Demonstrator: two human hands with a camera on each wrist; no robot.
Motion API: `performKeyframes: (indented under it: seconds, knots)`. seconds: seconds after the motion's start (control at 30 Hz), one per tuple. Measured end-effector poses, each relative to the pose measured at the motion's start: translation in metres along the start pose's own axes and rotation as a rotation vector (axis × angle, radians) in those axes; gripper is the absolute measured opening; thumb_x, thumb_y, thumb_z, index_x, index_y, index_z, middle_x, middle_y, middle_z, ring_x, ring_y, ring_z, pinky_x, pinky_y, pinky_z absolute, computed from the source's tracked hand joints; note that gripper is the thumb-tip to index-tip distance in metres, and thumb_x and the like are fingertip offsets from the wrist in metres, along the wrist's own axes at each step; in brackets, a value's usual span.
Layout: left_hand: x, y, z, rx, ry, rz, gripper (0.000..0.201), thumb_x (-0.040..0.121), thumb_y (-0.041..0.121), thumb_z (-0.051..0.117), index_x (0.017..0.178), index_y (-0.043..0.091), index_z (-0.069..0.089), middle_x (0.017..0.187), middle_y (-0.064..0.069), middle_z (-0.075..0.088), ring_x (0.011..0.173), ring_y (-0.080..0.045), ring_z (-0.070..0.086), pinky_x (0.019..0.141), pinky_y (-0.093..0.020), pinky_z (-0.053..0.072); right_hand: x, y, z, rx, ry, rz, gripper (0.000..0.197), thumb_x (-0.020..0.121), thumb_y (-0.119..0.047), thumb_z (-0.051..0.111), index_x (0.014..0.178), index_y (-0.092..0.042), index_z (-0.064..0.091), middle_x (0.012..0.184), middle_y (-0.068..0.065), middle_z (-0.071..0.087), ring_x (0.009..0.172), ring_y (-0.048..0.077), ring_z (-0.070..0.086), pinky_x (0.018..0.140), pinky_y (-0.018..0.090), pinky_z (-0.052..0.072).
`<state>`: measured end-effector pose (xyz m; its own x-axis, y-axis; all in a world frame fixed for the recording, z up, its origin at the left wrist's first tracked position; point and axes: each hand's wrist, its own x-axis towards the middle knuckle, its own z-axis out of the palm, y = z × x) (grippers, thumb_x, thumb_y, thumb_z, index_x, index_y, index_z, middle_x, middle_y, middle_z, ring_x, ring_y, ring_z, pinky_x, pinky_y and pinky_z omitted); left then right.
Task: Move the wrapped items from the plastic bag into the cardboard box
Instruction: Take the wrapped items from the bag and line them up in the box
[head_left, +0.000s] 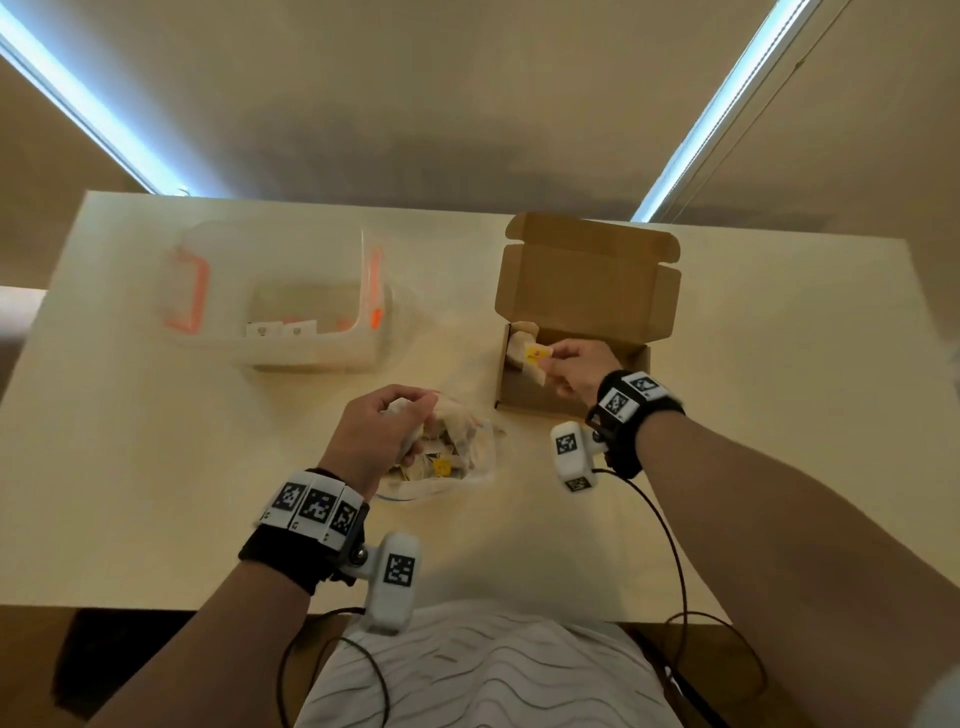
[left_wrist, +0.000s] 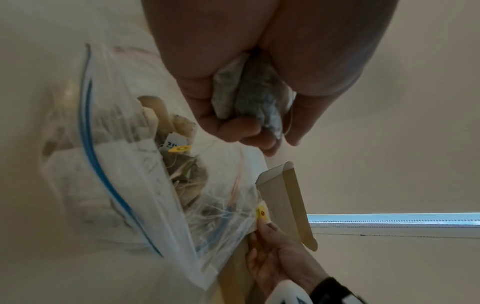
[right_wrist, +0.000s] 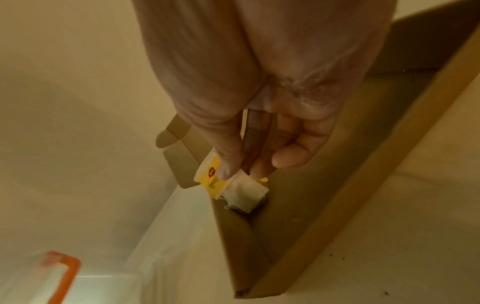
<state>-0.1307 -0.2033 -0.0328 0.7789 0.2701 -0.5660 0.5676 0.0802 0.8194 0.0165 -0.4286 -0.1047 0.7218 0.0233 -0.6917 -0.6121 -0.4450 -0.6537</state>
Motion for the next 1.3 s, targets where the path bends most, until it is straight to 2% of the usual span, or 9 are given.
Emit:
performKeyframes:
  seconds: [0.2, 0.3, 0.47, 0.63, 0.77, 0.9, 1.07, 1.2, 1.3]
  knots:
    - [-0.003, -0.005, -0.004, 0.003, -0.001, -0.004, 0.014, 0.093, 0.015, 0.064, 0.085, 0.004, 0.068, 0.072, -0.004, 0.066, 0.049, -0.016, 0.050, 0.045, -0.026, 0.041, 0.032, 0.002, 0.015, -0.182, -0.059, 0.016, 0.010, 0.086, -0.015, 0.076, 0.093, -0.020, 0.072, 0.083, 0.004, 0.072, 0.079, 0.016, 0.067, 0.065, 0.027, 0.054]
    - [-0.003, -0.006, -0.004, -0.015, -0.005, -0.011, 0.013, 0.094, 0.014, 0.063, 0.086, 0.003, 0.066, 0.072, -0.005, 0.066, 0.048, -0.016, 0.050, 0.043, -0.025, 0.041, 0.041, 0.001, 0.019, -0.313, 0.015, -0.004, 0.013, 0.076, -0.021, 0.082, 0.080, -0.028, 0.071, 0.088, -0.001, 0.074, 0.088, 0.018, 0.070, 0.080, 0.035, 0.060]
    - [-0.002, -0.005, -0.003, -0.039, -0.011, -0.033, 0.013, 0.094, 0.014, 0.063, 0.084, 0.006, 0.065, 0.076, -0.009, 0.066, 0.051, -0.019, 0.051, 0.045, -0.026, 0.041, 0.047, 0.004, 0.027, -0.320, 0.127, 0.008, 0.023, 0.070, -0.024, 0.085, 0.081, -0.031, 0.066, 0.098, -0.002, 0.071, 0.090, 0.019, 0.068, 0.082, 0.038, 0.060]
    - [-0.004, -0.001, -0.003, -0.071, -0.027, -0.041, 0.013, 0.094, 0.014, 0.062, 0.086, 0.004, 0.066, 0.078, -0.012, 0.064, 0.052, -0.020, 0.051, 0.044, -0.026, 0.040, 0.032, -0.002, 0.020, -0.307, 0.204, 0.017, 0.038, 0.077, -0.026, 0.083, 0.109, -0.022, 0.063, 0.108, -0.002, 0.060, 0.095, 0.016, 0.059, 0.078, 0.027, 0.050]
    - [-0.008, 0.007, -0.006, -0.109, -0.051, -0.021, 0.018, 0.095, 0.015, 0.060, 0.092, -0.002, 0.066, 0.079, -0.012, 0.063, 0.053, -0.021, 0.049, 0.045, -0.026, 0.038, -0.023, -0.018, 0.012, -0.236, 0.214, -0.226, 0.024, 0.086, -0.022, 0.073, 0.106, -0.020, 0.060, 0.103, -0.005, 0.063, 0.093, 0.013, 0.060, 0.066, 0.016, 0.042]
    - [-0.012, 0.018, -0.007, -0.198, -0.091, -0.027, 0.018, 0.097, 0.015, 0.057, 0.087, 0.002, 0.065, 0.078, -0.012, 0.062, 0.055, -0.020, 0.050, 0.045, -0.025, 0.038, -0.099, -0.025, 0.032, -0.220, -0.195, -0.466, 0.013, 0.088, -0.020, 0.072, 0.097, -0.024, 0.063, 0.096, -0.008, 0.069, 0.084, 0.016, 0.066, 0.078, 0.030, 0.058]
    - [-0.016, 0.035, -0.002, -0.361, -0.125, -0.083, 0.046, 0.102, 0.042, 0.043, 0.085, 0.004, 0.063, 0.068, -0.011, 0.056, 0.052, -0.020, 0.049, 0.042, -0.025, 0.041, -0.148, -0.022, 0.068, -0.073, -0.492, -0.376, 0.039, 0.082, -0.019, 0.080, 0.114, -0.018, 0.058, 0.104, -0.006, 0.072, 0.072, 0.008, 0.064, 0.066, 0.023, 0.054]
    - [-0.019, 0.041, 0.002, -0.459, -0.051, -0.131, 0.057, 0.098, 0.059, 0.034, 0.089, 0.008, 0.057, 0.064, -0.012, 0.054, 0.048, -0.021, 0.052, 0.043, -0.026, 0.042, -0.157, -0.019, 0.075, -0.004, -0.328, -0.372, 0.039, 0.077, -0.024, 0.083, 0.108, -0.024, 0.059, 0.101, -0.006, 0.072, 0.072, 0.013, 0.062, 0.067, 0.030, 0.055]
    - [-0.019, 0.041, 0.007, -0.422, -0.026, -0.111, 0.061, 0.095, 0.066, 0.028, 0.093, 0.011, 0.053, 0.067, -0.010, 0.057, 0.053, -0.021, 0.055, 0.047, -0.028, 0.047, -0.162, -0.024, 0.077, -0.040, -0.191, -0.508, 0.033, 0.078, -0.027, 0.082, 0.106, -0.028, 0.064, 0.110, -0.005, 0.057, 0.073, 0.004, 0.056, 0.067, 0.016, 0.051]
